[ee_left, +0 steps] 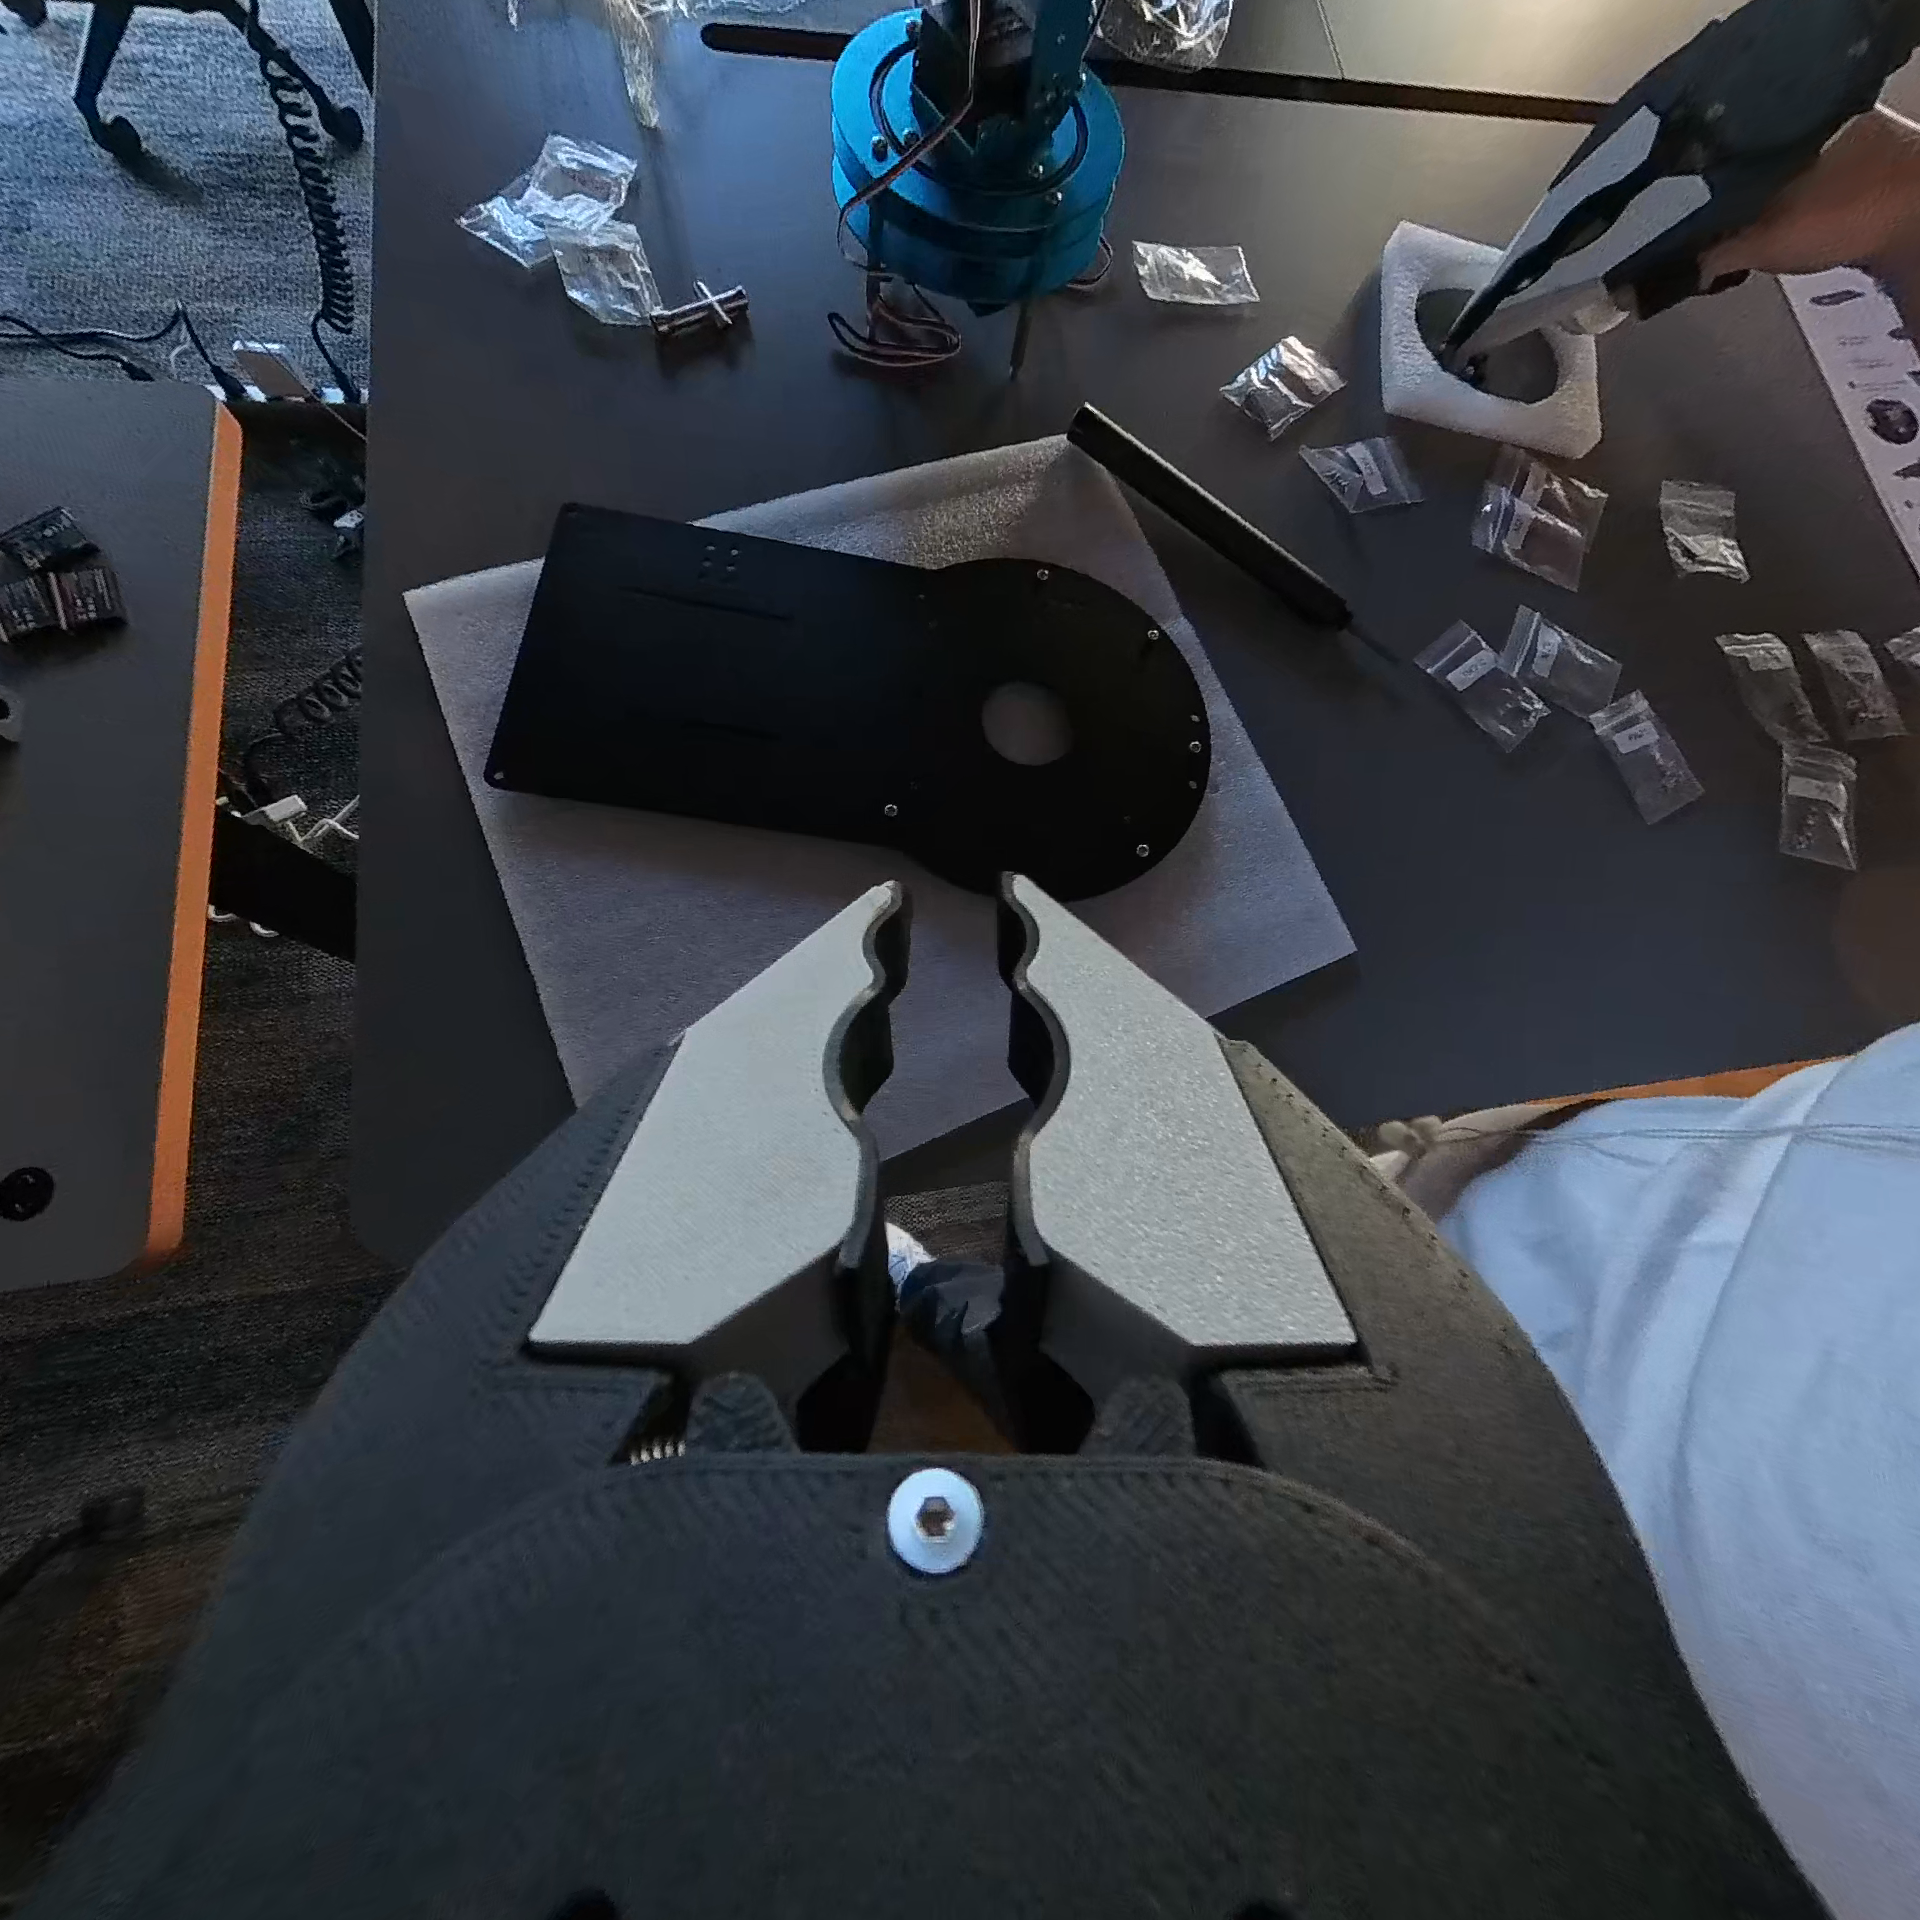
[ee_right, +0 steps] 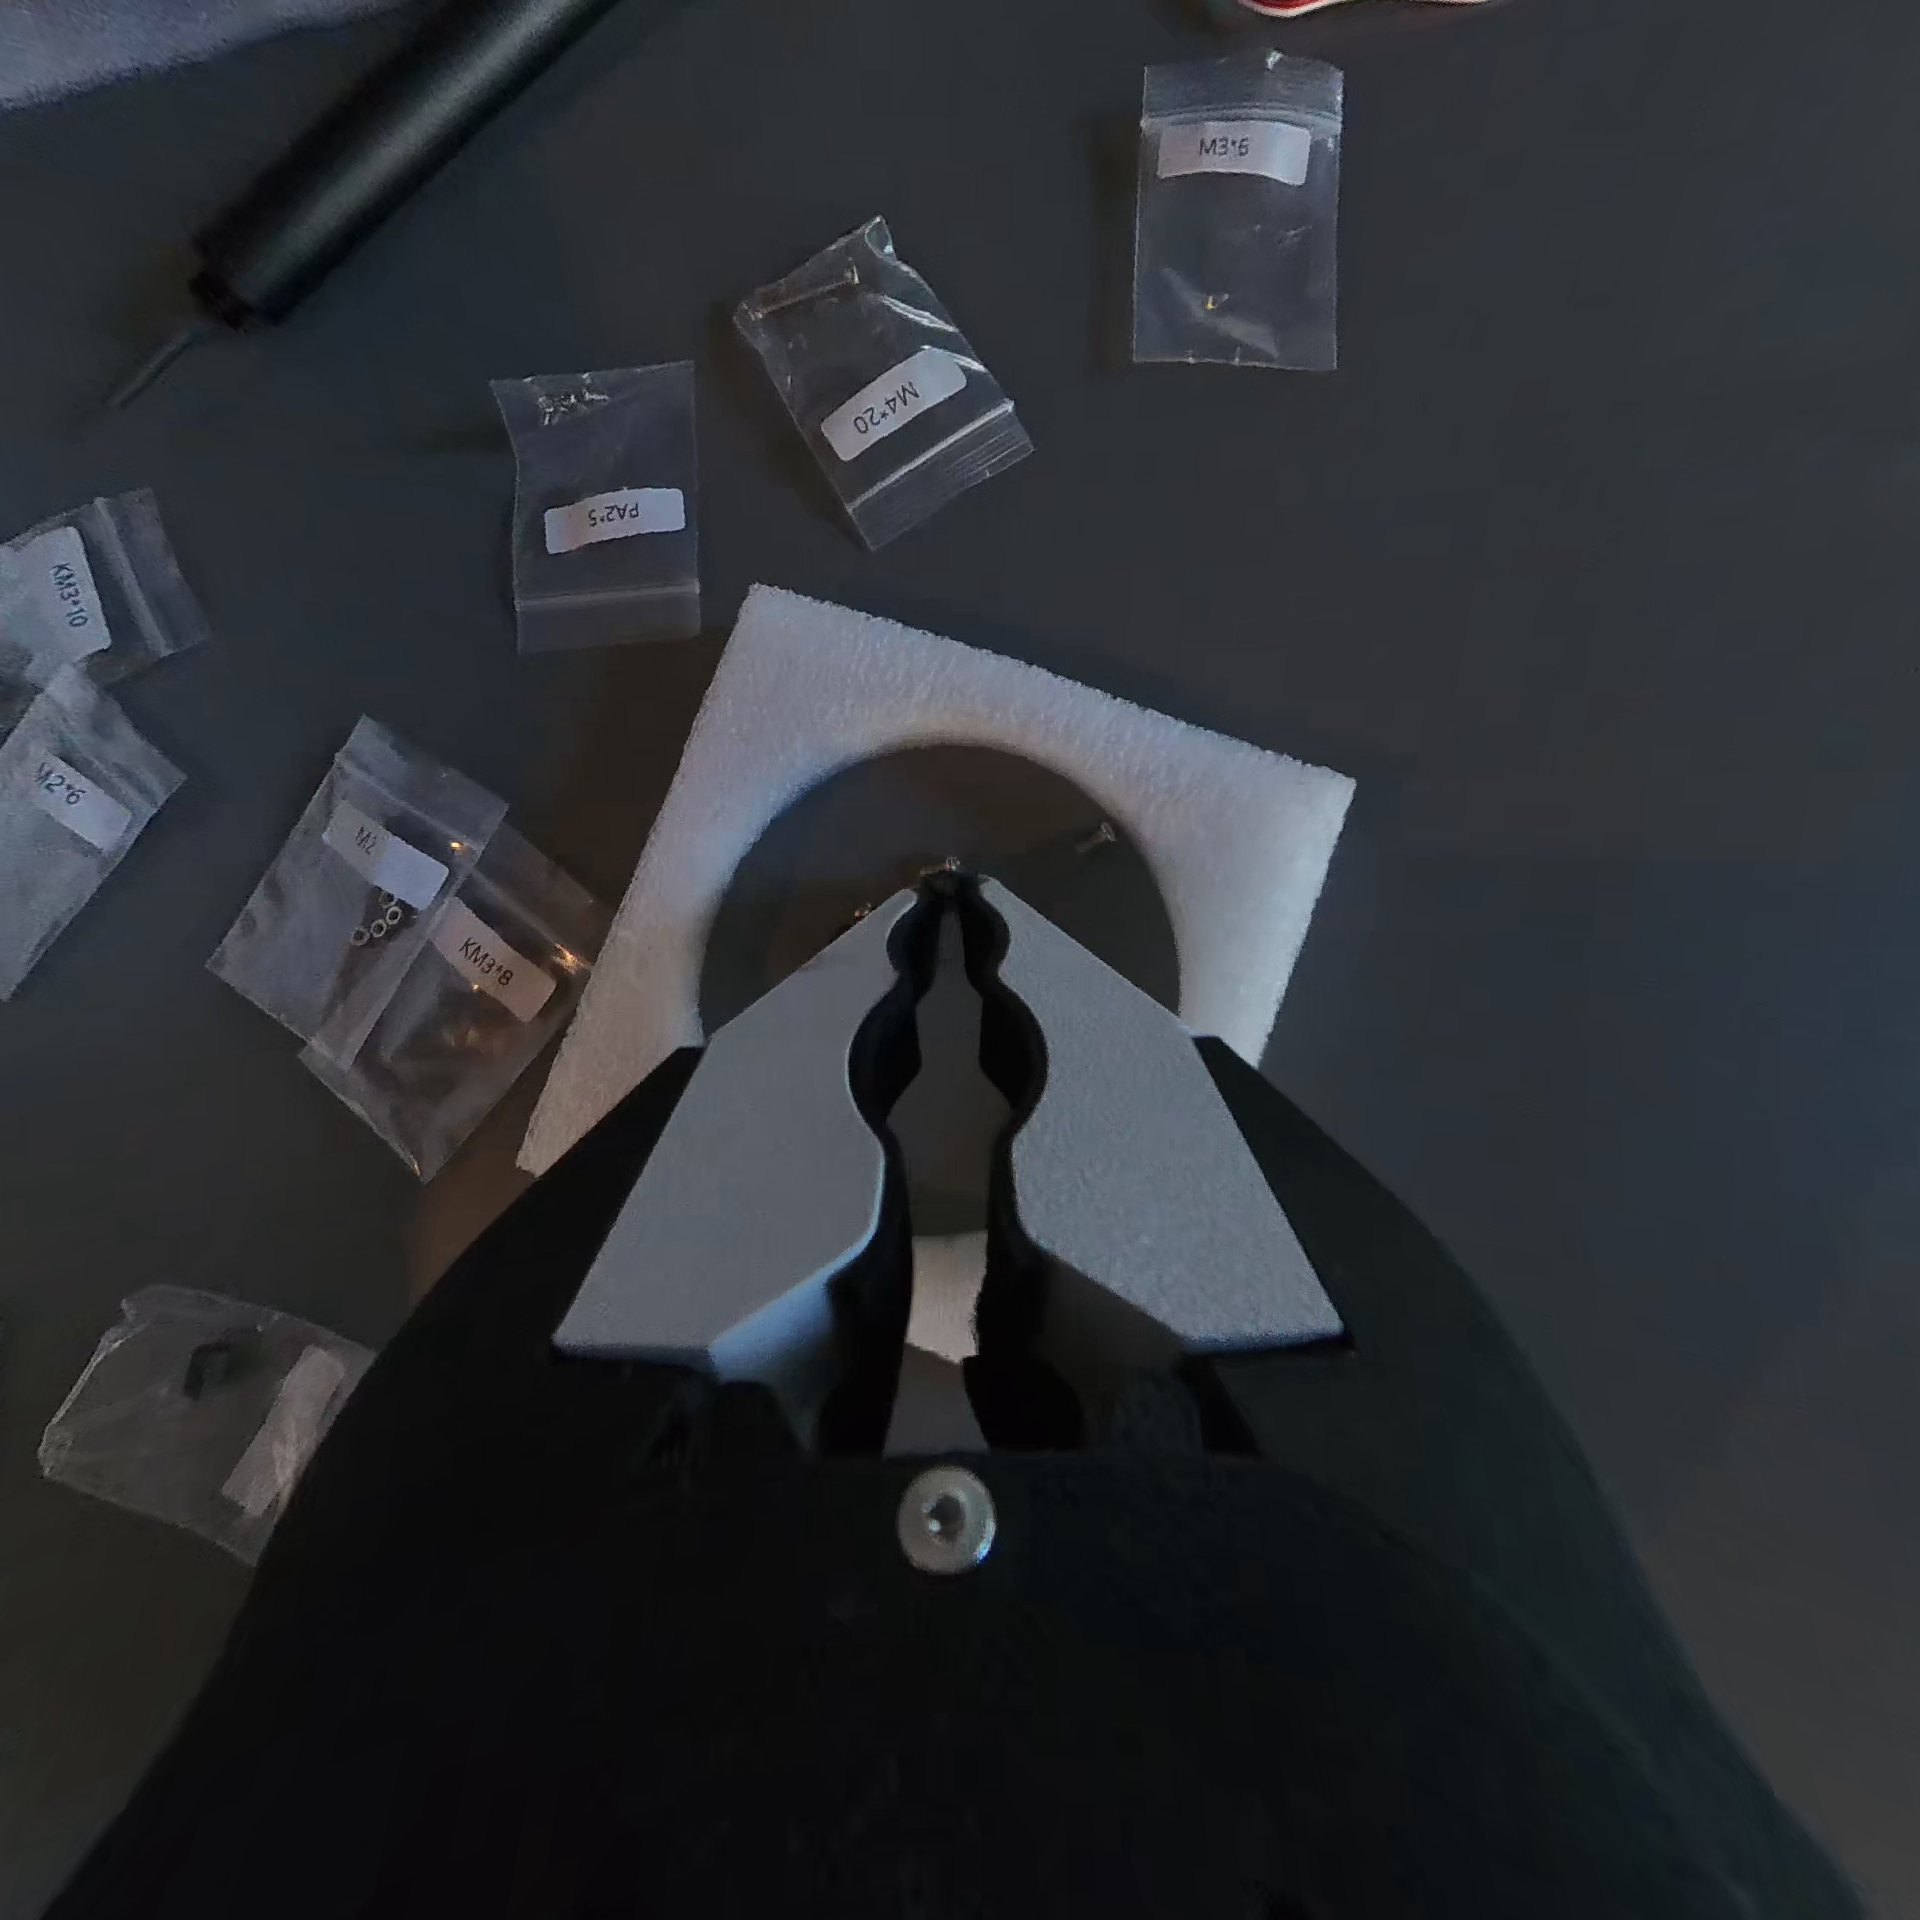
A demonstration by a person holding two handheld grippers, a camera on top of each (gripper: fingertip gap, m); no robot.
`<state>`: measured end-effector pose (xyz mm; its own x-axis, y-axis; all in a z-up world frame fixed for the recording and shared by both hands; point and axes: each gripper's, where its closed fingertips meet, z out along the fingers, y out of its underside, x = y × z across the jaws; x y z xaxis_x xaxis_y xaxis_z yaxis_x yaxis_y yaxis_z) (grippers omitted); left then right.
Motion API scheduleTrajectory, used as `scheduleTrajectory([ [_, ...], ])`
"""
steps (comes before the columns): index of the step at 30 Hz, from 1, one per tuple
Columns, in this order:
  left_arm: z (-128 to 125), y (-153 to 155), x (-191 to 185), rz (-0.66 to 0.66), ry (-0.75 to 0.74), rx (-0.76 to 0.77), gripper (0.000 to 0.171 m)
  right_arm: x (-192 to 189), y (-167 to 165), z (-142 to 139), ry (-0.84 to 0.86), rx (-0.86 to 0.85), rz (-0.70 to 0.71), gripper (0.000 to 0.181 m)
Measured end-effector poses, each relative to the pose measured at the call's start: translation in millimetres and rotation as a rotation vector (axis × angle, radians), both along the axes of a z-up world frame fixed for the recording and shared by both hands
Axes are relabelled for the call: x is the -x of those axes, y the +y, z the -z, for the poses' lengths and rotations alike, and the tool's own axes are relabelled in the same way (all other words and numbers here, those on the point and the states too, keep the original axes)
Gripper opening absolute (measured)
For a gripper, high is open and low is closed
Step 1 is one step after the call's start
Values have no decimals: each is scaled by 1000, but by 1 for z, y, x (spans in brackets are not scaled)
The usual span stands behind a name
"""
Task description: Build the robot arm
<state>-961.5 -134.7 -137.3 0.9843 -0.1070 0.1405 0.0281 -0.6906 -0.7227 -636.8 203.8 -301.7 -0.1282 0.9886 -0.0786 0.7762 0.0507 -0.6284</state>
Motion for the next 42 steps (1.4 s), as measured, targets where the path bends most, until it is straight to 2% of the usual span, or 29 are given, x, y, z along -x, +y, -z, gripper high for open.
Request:
scheduleTrajectory([
  [8,2,-2,-5,-7,-9,-1,14,0,4,-9,43,14,-1,5],
  [11,5,-3,-6,-13,-13,8,14,2,4,-9,3,27,-3,6],
  [14,5,-5,-9,-19,-30,11,14,1,4,-8,-95,128,128,12],
  [16,5,-6,-12,-23,-35,7,14,-5,14,-9,-135,113,296,13],
  [18,8,-9,-13,-34,-45,12,13,-5,14,-15,-96,194,487,13],
  [21,11,-11,-19,-48,-93,17,13,2,3,-26,-2,364,673,15],
  [25,14,-11,-24,-55,-146,19,13,0,5,-25,-3,284,808,18],
  [30,18,-4,-21,-70,-147,-3,12,-3,7,-15,-37,180,903,19],
  [34,29,4,-7,-123,-68,10,10,-2,9,-9,-67,123,952,19],
  [37,39,7,5,-172,15,58,3,-2,10,-6,-82,96,988,19],
  [42,39,13,8,-176,67,63,7,-3,9,-1,-122,44,1015,18],
])
